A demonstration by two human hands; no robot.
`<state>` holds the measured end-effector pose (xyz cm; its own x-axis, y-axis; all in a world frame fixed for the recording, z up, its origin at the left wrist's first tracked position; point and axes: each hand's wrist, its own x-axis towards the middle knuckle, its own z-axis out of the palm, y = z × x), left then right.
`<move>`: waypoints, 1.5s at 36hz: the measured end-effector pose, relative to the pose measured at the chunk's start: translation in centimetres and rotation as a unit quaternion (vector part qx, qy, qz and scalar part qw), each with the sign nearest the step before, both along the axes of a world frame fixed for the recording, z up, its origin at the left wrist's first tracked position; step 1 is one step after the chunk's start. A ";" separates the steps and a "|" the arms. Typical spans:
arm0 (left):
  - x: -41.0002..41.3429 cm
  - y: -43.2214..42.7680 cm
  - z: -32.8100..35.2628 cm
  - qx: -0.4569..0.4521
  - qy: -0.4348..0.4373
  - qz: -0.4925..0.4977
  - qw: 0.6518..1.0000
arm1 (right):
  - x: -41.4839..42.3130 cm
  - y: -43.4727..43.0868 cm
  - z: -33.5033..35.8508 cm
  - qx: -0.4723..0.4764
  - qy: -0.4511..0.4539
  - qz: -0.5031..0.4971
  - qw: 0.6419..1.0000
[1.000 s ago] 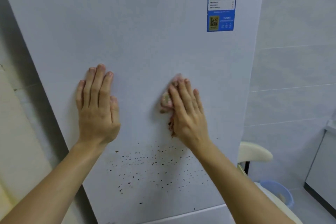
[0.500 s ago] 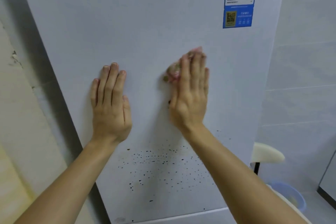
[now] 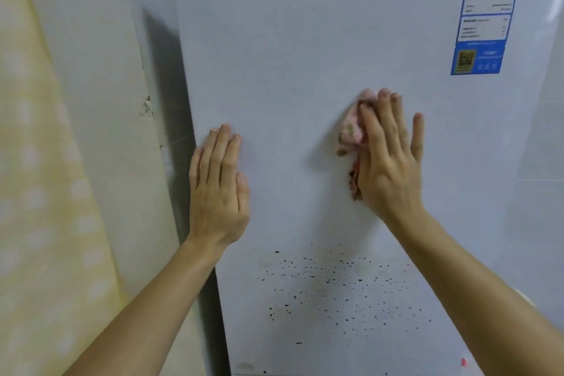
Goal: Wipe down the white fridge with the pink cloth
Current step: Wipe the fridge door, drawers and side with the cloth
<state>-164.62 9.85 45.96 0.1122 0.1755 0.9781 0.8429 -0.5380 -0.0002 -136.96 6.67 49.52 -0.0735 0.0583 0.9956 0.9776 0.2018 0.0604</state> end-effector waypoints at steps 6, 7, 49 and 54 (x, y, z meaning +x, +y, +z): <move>-2.8 0.3 -0.1 -0.006 -0.014 0.018 1.000 | -4.9 1.7 3.7 0.034 0.083 0.081 0.993; -3.3 0.4 -0.1 -0.004 -0.015 0.024 1.000 | -6.1 2.0 3.8 0.035 0.057 0.091 0.994; -12.2 5.0 -5.1 -0.003 0.005 0.099 0.995 | -14.8 2.4 -14.5 -0.121 -0.341 0.083 0.928; -12.6 5.5 -5.2 -0.011 0.005 0.110 0.994 | -13.1 2.0 -18.2 -0.159 -0.456 0.027 0.875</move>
